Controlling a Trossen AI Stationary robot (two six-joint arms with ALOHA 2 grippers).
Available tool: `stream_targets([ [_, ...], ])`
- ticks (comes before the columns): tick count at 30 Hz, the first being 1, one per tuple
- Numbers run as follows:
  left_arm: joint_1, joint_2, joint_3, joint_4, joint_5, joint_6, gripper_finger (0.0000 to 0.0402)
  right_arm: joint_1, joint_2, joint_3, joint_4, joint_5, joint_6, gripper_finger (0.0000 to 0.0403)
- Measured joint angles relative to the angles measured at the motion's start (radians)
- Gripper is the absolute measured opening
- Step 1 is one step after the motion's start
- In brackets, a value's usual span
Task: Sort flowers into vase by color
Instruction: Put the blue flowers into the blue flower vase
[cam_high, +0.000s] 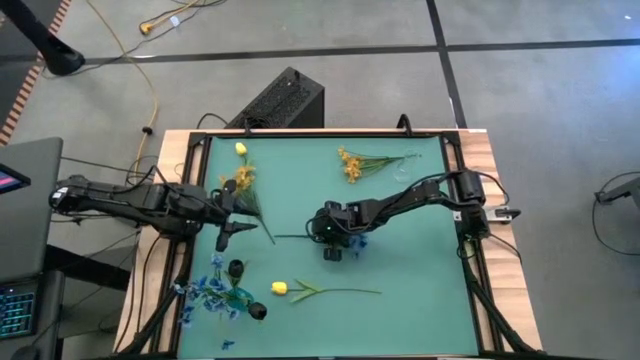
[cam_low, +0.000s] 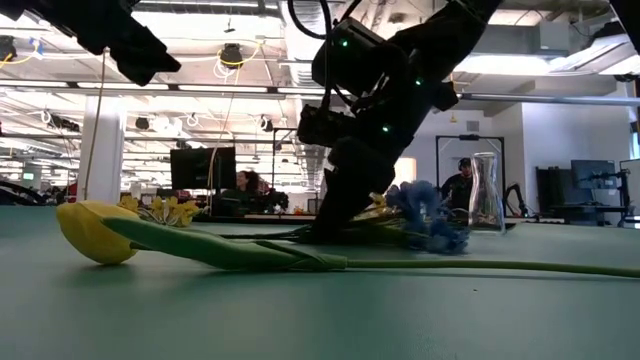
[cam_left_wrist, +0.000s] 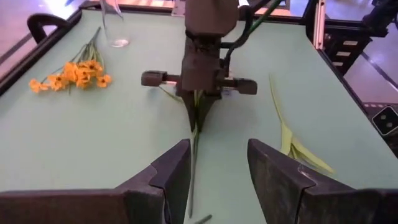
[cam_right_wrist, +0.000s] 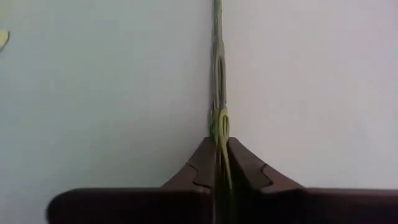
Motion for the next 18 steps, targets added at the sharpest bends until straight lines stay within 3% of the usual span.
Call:
stream_targets([
  [12, 0.0, -0.059, -0.001, 0.021, -0.006, -0.012, 0.0146, 0.016, -0.155, 0.086, -0.207, 0.419, -0.18, 0.0046],
  [18, 0.0, -0.128, -0.001, 0.058, -0.036, -0.111, 0.0146, 0.075, -0.242, 0.141, -0.224, 0.611, -0.378, 0.0044],
])
